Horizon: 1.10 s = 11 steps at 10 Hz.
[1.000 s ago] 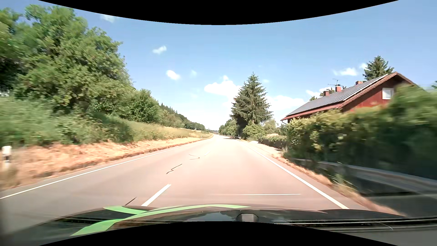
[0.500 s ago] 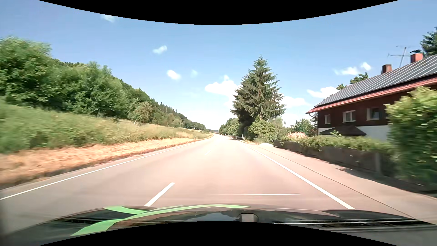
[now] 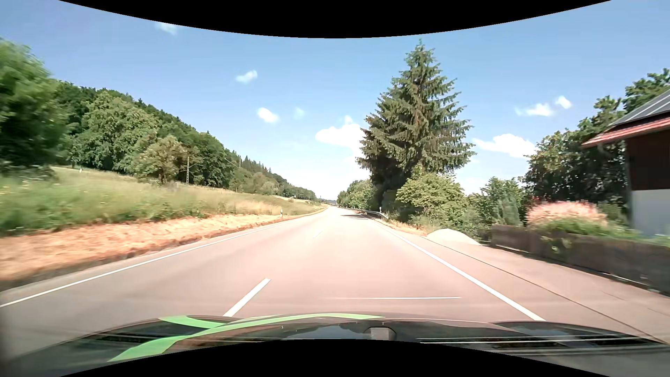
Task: Follow the waypoints while adhering to traffic rules and regulations
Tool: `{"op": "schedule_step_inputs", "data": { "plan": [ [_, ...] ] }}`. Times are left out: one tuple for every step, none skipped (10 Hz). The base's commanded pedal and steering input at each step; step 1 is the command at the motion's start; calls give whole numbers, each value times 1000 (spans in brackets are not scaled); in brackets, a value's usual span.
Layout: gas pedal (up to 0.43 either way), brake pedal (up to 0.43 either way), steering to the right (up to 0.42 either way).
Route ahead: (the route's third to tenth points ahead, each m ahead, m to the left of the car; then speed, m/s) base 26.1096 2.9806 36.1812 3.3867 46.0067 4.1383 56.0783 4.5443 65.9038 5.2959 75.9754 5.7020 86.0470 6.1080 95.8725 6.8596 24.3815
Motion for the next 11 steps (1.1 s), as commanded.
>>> {"op": "schedule_step_inputs", "data": {
  "plan": [
    [268, 0, -4],
    [260, 0, -5],
    [240, 0, -4],
    [240, 0, -5],
    [240, 0, -5],
    [240, 0, -7],
    [240, 0, -7],
    [240, 0, -7],
    [240, 0, -7],
    [240, 0, -7],
    [240, 0, -7]
  ]
}}
